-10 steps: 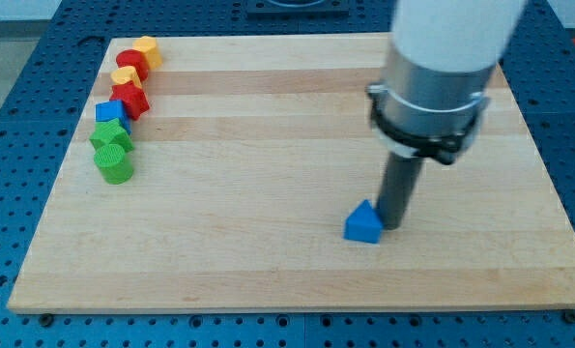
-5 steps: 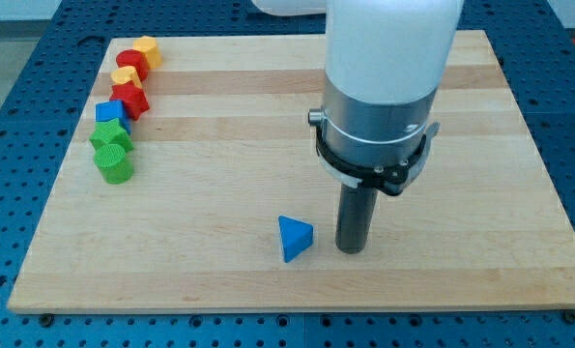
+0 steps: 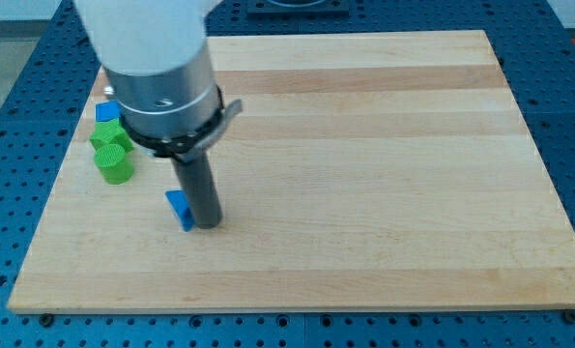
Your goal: Push the blue triangle closer to the green circle
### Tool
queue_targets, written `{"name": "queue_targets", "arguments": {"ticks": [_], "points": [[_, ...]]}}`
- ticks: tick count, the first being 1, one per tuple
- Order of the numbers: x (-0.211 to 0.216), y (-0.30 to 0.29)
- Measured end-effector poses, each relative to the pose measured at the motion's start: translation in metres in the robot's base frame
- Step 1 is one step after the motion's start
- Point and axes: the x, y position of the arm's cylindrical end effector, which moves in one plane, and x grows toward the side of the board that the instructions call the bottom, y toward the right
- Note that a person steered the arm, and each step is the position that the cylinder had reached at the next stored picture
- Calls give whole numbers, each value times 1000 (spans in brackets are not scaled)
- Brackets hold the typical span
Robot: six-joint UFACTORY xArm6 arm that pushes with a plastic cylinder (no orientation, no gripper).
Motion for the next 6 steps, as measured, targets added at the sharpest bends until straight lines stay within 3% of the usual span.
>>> {"name": "queue_targets", "arguments": {"ticks": [4,6], "points": [[-10,-65],[-12,-68]]}}
